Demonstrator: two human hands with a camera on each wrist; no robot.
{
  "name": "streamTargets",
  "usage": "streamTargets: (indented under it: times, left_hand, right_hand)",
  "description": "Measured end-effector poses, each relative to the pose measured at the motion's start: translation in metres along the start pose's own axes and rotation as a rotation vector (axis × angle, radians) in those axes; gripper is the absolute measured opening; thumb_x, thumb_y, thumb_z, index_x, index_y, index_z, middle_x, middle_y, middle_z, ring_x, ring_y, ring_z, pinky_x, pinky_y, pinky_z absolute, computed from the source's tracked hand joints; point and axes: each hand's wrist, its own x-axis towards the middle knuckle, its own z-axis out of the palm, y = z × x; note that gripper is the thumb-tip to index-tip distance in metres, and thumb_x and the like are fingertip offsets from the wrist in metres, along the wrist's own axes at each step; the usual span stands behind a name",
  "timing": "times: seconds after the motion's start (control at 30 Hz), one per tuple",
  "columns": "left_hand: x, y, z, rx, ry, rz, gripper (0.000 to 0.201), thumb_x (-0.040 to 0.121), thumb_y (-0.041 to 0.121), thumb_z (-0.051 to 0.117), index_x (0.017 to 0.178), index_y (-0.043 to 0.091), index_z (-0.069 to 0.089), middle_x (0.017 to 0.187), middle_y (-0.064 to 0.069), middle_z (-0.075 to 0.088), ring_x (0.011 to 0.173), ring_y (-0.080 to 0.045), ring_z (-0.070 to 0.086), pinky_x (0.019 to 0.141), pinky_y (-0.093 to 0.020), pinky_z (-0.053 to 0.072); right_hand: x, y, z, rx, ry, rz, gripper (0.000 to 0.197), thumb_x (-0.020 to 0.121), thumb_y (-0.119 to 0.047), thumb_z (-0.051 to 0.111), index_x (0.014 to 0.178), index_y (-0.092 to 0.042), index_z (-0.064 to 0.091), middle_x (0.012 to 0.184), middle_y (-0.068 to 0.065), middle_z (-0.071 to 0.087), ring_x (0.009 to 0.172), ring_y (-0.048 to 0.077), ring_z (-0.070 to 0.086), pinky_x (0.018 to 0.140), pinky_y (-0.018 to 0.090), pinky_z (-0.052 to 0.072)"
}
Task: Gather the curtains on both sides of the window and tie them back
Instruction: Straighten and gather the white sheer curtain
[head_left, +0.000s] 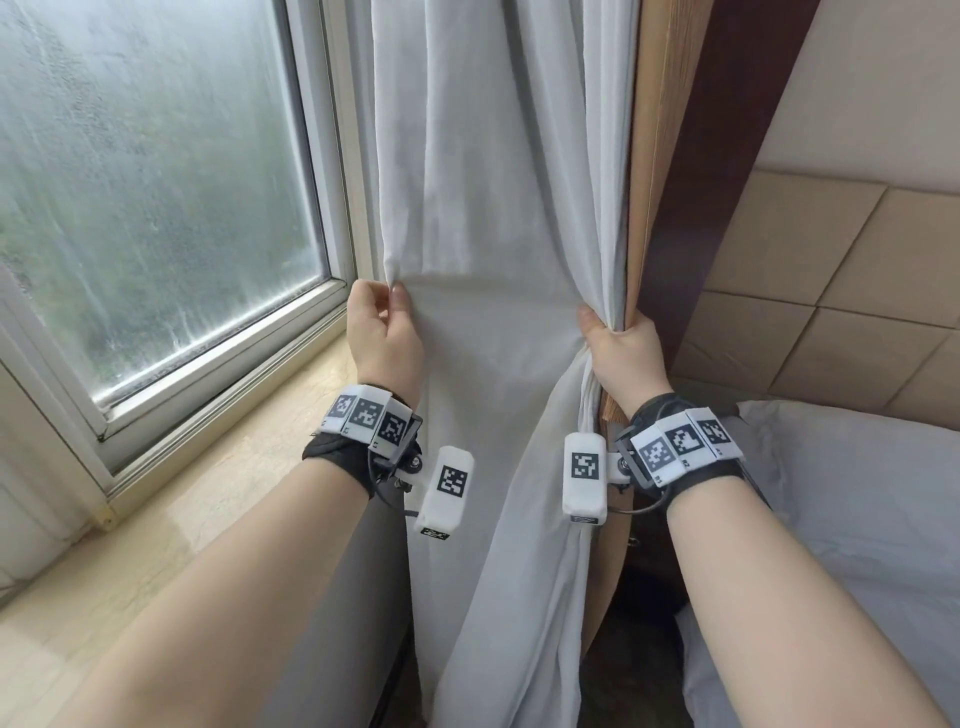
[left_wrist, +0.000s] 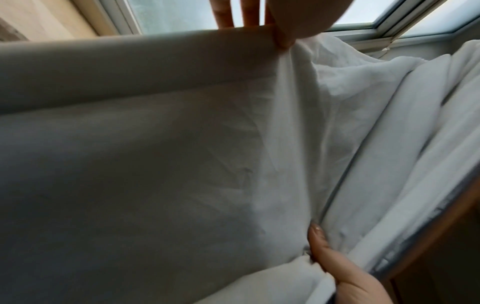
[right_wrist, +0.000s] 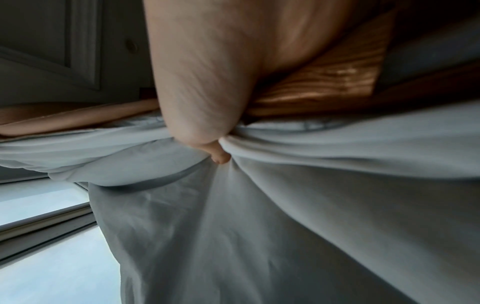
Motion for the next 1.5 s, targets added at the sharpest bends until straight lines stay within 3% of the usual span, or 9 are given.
streamTargets:
  times: [0.23,0.4,0.57,0.67,0.8,1.07,1.17,1.37,1.5]
  left_hand:
    - [-0.030,0.037,-0.004,-0.065,-0.050,0.178,0.029,0.098,0.012,0.040,0.074,0.026,0.034,0.074,0.011,0.034,0.063,0.003,0.035,0.064,-0.011,0.033]
    - [-0.025,0.041,-0.003,-0.032,-0.006,0.016,0.028,0.102,0.021,0.031,0.075,0.025,0.029,0.072,0.009,0.032,0.063,-0.004,0.033,0.063,-0.021,0.031]
    - [-0.027,0.043,-0.007,-0.035,-0.107,-0.041,0.044,0.084,0.055,0.053,0.079,0.013,0.042,0.072,0.007,0.043,0.063,-0.008,0.042,0.062,-0.019,0.038]
    - [-0.026,0.041,-0.006,0.162,-0.238,-0.041,0.027,0.078,0.032,0.064,0.087,0.008,0.056,0.079,0.002,0.061,0.073,-0.014,0.057,0.065,-0.026,0.046]
    - [-0.028,0.041,0.002,0.521,-0.319,0.043,0.015,0.081,0.002,0.045,0.070,0.010,0.037,0.065,-0.004,0.042,0.066,-0.029,0.040,0.058,-0.032,0.032]
    - [-0.063,0.050,0.020,0.464,-0.489,0.251,0.040,0.083,0.003,0.047,0.123,0.009,0.049,0.077,-0.006,0.052,0.077,-0.025,0.053,0.064,-0.030,0.035]
    - [-0.073,0.039,0.024,0.483,-0.564,0.297,0.005,0.087,0.009,0.051,0.088,0.007,0.047,0.076,-0.013,0.054,0.074,-0.030,0.054,0.062,-0.031,0.034]
    - [-0.072,0.020,0.032,0.324,-0.705,0.275,0.028,0.083,-0.002,0.048,0.066,0.016,0.036,0.063,-0.001,0.041,0.059,-0.020,0.037,0.058,-0.032,0.029]
    - [-0.072,0.025,0.031,0.311,-0.798,0.312,0.009,0.088,-0.001,0.046,0.081,0.002,0.052,0.075,-0.004,0.048,0.068,-0.017,0.046,0.061,-0.020,0.034]
  right_hand:
    - [-0.001,0.000,-0.004,-0.053,0.046,-0.014,0.031,0.092,-0.025,0.056,0.116,-0.005,0.059,0.095,-0.002,0.058,0.089,0.011,0.053,0.071,0.013,0.037]
    - [-0.010,-0.002,0.002,-0.034,0.005,-0.021,0.030,0.092,-0.024,0.057,0.115,-0.005,0.058,0.094,-0.001,0.057,0.088,0.011,0.053,0.076,0.016,0.038]
    - [-0.018,-0.002,0.010,-0.009,-0.002,-0.021,0.031,0.091,-0.025,0.058,0.116,-0.006,0.059,0.101,0.002,0.062,0.091,0.012,0.055,0.080,0.019,0.039]
    - [-0.021,-0.003,0.011,-0.002,-0.006,-0.010,0.029,0.090,-0.025,0.059,0.112,-0.005,0.060,0.100,0.004,0.063,0.093,0.015,0.058,0.080,0.020,0.040]
    - [-0.031,-0.005,0.017,-0.010,-0.080,-0.004,0.017,0.089,-0.025,0.060,0.100,-0.012,0.063,0.085,-0.004,0.062,0.085,0.015,0.060,0.078,0.022,0.043]
    - [-0.029,-0.006,0.018,-0.118,-0.059,0.013,0.013,0.082,-0.026,0.054,0.086,-0.017,0.063,0.079,0.003,0.065,0.079,0.029,0.064,0.073,0.036,0.052]
    - [-0.028,-0.006,0.016,-0.120,-0.062,0.022,0.020,0.083,-0.028,0.057,0.096,-0.015,0.064,0.090,0.006,0.069,0.087,0.029,0.065,0.078,0.038,0.054]
    - [-0.040,-0.020,0.013,0.031,-0.186,0.092,0.036,0.084,-0.052,0.059,0.102,-0.022,0.057,0.089,-0.010,0.063,0.093,0.012,0.062,0.075,0.020,0.046]
    - [-0.045,-0.025,0.014,-0.030,-0.249,0.070,0.062,0.076,-0.053,0.068,0.120,-0.012,0.051,0.098,-0.008,0.057,0.091,0.007,0.055,0.079,0.017,0.041]
